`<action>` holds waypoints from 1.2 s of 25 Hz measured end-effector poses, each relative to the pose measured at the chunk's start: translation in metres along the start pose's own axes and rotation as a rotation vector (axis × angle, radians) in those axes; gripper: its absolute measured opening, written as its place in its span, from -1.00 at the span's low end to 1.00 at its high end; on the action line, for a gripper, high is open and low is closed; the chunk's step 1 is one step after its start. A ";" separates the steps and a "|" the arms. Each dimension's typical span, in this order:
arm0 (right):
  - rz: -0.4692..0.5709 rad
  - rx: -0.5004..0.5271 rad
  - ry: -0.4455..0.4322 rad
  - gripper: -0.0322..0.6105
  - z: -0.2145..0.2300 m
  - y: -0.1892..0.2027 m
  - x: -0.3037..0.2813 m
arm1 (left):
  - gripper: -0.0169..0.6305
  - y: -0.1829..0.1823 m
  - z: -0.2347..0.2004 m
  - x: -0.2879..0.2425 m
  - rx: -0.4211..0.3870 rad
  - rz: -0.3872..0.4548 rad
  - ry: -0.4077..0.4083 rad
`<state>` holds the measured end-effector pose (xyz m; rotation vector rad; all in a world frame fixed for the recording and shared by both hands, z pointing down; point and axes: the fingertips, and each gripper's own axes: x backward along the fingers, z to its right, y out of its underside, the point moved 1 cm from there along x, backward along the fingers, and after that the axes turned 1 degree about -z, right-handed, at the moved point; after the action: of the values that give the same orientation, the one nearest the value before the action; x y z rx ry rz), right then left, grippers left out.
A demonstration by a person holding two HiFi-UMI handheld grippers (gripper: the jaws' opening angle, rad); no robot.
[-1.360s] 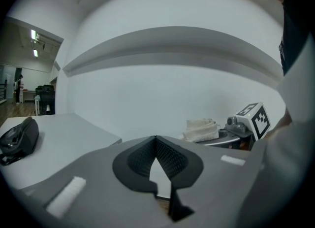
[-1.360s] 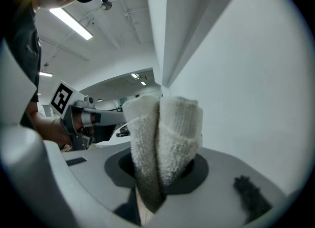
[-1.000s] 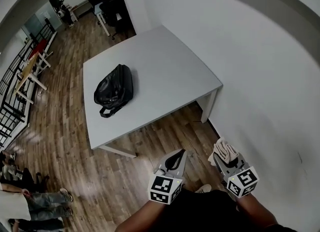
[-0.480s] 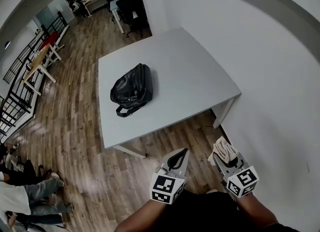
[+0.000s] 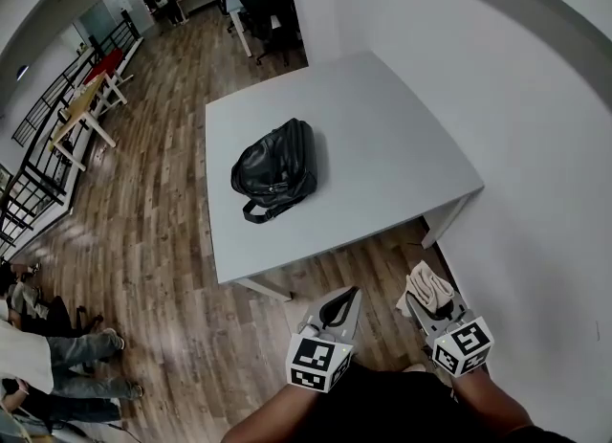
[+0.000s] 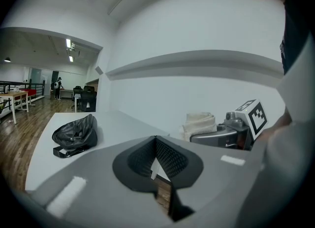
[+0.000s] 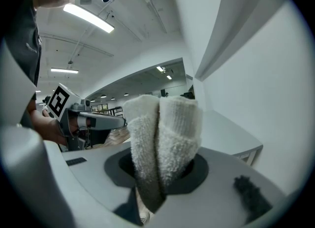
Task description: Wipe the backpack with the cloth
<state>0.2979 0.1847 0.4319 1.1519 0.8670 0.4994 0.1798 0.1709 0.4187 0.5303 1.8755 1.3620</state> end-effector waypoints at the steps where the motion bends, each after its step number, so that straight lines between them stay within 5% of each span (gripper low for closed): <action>1: -0.004 0.000 -0.003 -0.59 -0.003 -0.001 -0.006 | -0.93 0.000 -0.005 0.002 0.005 0.000 -0.002; 30: -0.069 0.060 -0.097 -0.59 -0.097 -0.030 -0.198 | -0.93 0.019 -0.218 0.043 0.092 0.005 -0.096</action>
<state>0.1011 0.0841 0.4556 1.1873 0.8397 0.3601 -0.0160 0.0717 0.4563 0.6358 1.8663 1.2362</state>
